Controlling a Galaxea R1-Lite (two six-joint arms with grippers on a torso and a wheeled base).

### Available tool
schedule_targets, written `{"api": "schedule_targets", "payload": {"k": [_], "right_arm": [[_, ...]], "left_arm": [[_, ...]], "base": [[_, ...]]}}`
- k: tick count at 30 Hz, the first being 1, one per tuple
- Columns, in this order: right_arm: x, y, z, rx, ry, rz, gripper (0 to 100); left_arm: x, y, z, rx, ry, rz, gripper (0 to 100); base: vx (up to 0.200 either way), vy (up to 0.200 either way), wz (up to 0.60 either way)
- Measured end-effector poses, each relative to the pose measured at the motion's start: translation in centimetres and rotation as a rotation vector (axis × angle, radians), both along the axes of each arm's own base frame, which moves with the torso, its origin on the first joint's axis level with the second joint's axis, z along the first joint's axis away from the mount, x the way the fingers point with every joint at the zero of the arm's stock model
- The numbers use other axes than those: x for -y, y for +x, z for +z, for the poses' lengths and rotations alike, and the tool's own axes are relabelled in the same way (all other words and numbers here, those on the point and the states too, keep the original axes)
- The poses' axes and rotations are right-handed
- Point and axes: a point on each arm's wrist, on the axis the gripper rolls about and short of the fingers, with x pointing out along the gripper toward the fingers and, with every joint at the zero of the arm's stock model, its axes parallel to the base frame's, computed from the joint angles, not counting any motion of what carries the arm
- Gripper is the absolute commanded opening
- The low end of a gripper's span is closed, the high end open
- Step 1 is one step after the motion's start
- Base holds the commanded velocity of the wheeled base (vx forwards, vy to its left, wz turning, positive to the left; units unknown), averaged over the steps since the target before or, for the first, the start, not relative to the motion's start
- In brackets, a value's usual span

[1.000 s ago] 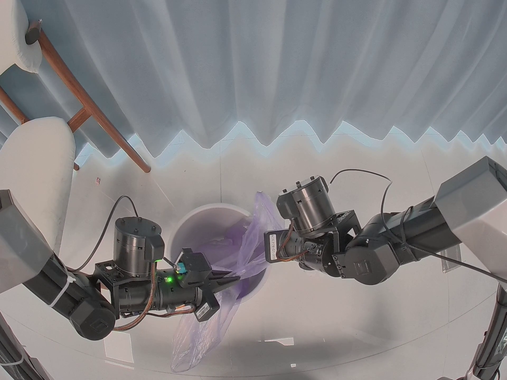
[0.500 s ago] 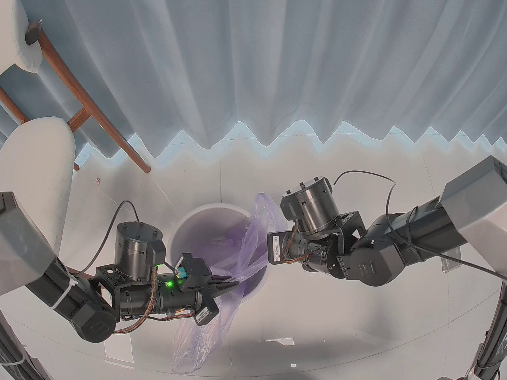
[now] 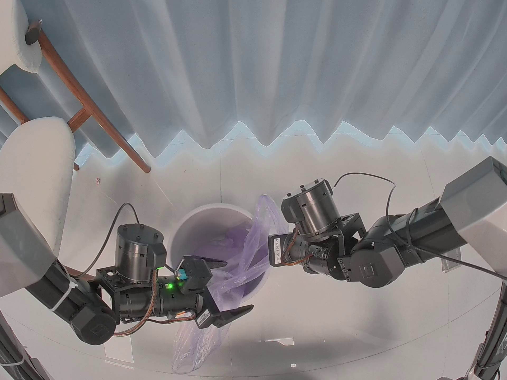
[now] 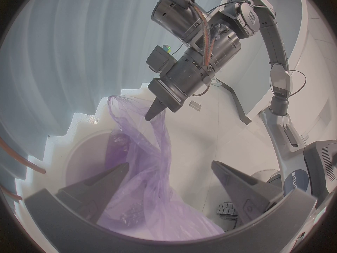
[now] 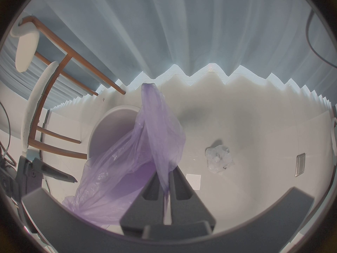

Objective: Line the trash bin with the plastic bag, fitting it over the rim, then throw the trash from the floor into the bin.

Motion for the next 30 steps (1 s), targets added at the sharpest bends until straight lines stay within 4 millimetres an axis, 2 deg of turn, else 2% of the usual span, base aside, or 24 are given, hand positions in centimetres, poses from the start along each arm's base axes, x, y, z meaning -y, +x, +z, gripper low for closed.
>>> {"api": "schedule_targets", "payload": {"k": [10,19,30], "right_arm": [[0.1,0.0,-0.1,-0.002,-0.003,-0.002,0],[0.3,0.0,-0.2,-0.007,-0.008,-0.004,0],[0.5,-0.1,-0.4,-0.012,-0.012,-0.007,0]], "left_arm": [[-1.2,-0.7,0.9,-0.003,-0.027,0.044,100],[-4.1,-1.4,2.2,0.021,-0.049,0.120,100],[-6.2,-1.8,2.6,0.033,-0.047,0.191,100]], "base": [[0.000,0.000,0.00],[0.000,0.000,0.00],[0.000,0.000,0.00]]}}
